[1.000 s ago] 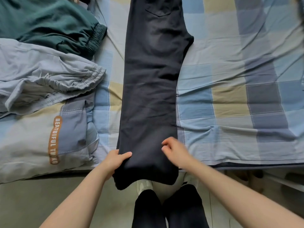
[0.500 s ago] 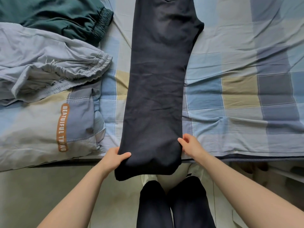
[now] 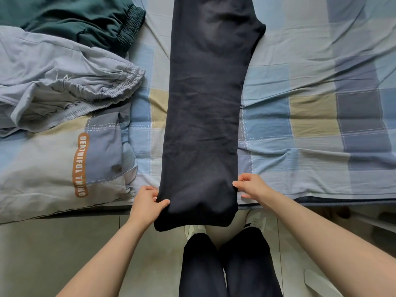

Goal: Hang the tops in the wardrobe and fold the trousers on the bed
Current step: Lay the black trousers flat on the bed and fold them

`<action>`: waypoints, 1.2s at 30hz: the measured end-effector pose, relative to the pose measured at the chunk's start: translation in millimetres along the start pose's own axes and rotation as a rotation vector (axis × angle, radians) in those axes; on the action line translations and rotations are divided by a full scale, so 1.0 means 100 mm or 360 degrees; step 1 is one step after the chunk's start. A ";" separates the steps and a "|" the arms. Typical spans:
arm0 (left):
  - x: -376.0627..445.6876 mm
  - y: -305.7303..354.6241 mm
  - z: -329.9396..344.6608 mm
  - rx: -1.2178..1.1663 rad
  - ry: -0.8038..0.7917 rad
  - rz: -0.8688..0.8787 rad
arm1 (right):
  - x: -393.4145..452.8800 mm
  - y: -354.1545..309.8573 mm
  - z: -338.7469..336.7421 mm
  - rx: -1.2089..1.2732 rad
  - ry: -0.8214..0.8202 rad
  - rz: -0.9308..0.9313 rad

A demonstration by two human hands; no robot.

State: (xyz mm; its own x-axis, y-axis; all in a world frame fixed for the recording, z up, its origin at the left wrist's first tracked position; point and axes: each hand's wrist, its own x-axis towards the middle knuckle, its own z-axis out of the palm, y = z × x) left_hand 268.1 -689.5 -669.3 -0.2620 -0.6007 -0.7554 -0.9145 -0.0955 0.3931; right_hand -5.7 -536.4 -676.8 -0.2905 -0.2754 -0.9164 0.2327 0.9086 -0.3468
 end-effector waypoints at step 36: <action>-0.17 1.68 -1.19 -0.1514 -0.0306 0.0112 | -0.73 -1.46 -1.36 0.0980 -0.0371 -0.0322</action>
State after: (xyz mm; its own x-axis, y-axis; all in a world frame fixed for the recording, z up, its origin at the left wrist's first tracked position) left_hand 155.7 -790.2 -528.1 -0.4293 -0.4978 -0.7536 -0.2855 -0.7168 0.6361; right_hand -144.4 -606.4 -532.6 -0.1930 -0.5438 -0.8167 0.6999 0.5071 -0.5030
